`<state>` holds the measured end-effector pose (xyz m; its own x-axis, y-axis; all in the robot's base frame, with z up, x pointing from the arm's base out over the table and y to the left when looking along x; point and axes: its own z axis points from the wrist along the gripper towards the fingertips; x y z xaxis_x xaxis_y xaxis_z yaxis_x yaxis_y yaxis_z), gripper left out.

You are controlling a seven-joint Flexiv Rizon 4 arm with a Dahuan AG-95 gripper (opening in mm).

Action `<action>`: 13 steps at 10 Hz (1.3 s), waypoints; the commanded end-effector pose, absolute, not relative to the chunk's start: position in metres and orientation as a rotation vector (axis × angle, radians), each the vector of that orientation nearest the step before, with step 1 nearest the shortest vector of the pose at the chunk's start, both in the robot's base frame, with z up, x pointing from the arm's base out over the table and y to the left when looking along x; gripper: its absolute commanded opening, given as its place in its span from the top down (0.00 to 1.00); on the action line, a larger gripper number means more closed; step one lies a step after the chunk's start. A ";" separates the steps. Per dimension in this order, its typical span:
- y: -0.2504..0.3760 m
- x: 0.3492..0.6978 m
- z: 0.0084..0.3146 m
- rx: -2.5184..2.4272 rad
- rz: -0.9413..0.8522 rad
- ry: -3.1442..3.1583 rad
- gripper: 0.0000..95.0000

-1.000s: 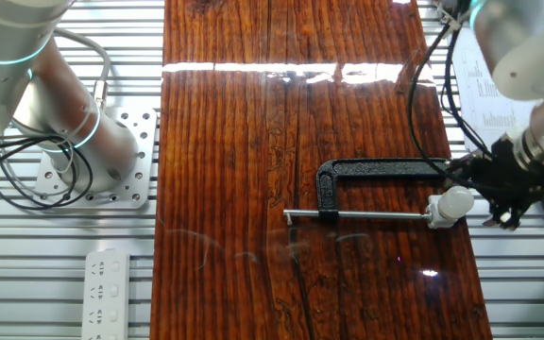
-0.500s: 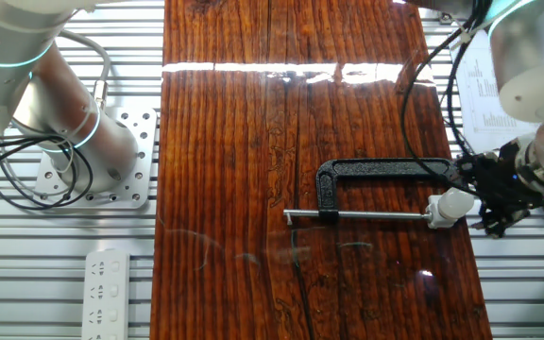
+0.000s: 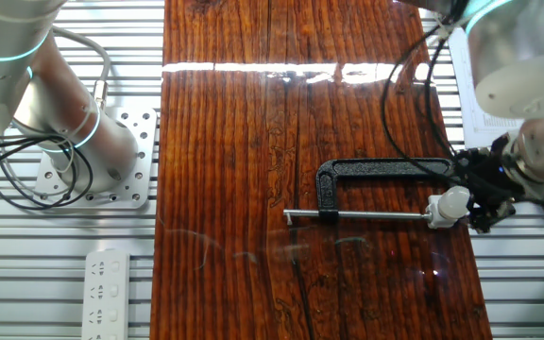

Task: Take out the light bulb by rotating it

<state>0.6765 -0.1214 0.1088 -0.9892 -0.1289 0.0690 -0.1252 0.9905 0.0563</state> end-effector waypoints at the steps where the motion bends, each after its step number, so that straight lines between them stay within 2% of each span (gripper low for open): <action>1: -0.122 0.678 0.107 0.164 -0.044 -3.064 0.40; 13: -0.122 0.678 0.107 0.162 -0.043 -3.066 0.40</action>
